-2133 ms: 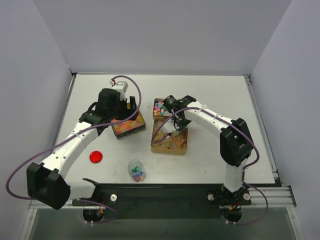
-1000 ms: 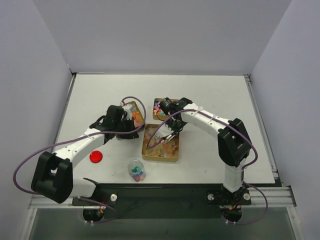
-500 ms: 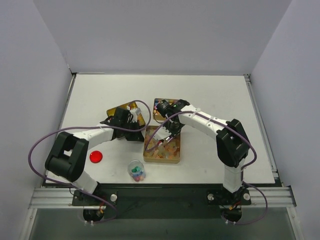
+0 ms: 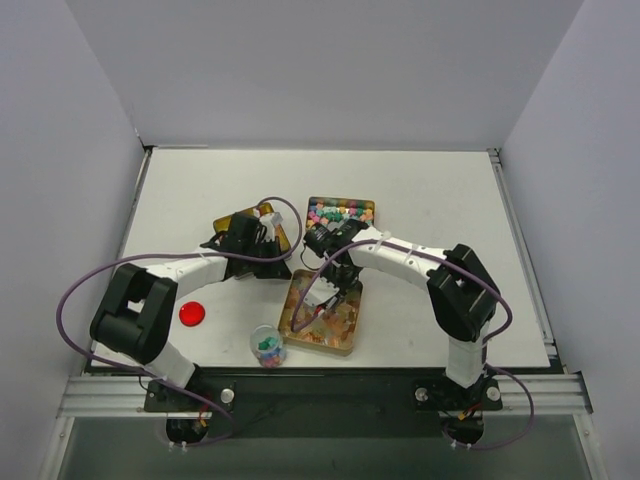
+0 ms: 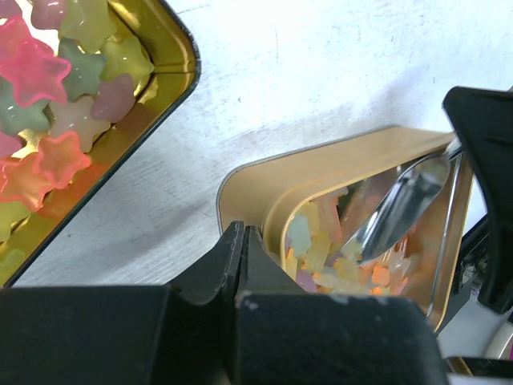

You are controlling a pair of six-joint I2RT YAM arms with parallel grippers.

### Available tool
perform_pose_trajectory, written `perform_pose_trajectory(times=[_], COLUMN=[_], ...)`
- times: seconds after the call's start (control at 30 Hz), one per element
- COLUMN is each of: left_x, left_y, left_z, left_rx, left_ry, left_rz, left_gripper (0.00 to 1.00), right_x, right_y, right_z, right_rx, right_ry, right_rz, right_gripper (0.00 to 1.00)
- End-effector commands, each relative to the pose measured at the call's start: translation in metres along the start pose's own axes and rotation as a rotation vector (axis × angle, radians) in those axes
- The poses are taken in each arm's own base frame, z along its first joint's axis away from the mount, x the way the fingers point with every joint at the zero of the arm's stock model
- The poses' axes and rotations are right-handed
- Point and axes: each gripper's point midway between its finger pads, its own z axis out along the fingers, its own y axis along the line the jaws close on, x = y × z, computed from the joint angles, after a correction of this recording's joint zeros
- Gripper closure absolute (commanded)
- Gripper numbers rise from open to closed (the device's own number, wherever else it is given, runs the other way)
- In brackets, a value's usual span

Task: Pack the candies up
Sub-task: Scoop the fake candies from the storage box.

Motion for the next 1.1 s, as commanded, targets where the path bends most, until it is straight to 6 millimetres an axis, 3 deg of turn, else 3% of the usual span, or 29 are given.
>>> perform_pose_trajectory(times=[0.0,0.1,0.2,0.43,0.6,0.87,1.07], left_x=[-0.027,-0.037,-0.045,-0.037,-0.024,-0.025,-0.026], left_y=[-0.035,-0.042,-0.05,-0.057,-0.04,-0.038,-0.027], left_z=[-0.008,-0.018,-0.03,-0.043,-0.026,-0.006,0.004], left_rx=[0.105,0.12,0.155,0.181,0.107,0.06,-0.01], left_ry=[-0.076,-0.106,-0.13,-0.094,-0.026,-0.005,0.02], left_rz=[0.051,0.075,0.087,0.108,0.083,0.097,0.062], left_gripper=[1.0,1.0,0.84,0.74,0.74,0.75,0.85], right_x=[-0.008,-0.001,0.001,-0.002,0.001,0.002,0.001], right_y=[-0.023,-0.024,-0.019,-0.01,-0.013,-0.014,-0.014], right_z=[-0.017,-0.015,-0.014,-0.011,-0.014,-0.015,-0.014], right_rx=[0.092,0.09,0.086,0.075,0.085,0.089,0.092], right_ry=[-0.044,-0.033,-0.033,-0.028,0.002,0.022,0.032], right_rz=[0.014,0.03,0.042,0.061,0.066,0.077,0.089], right_gripper=[1.0,1.0,1.0,1.0,1.0,1.0,1.0])
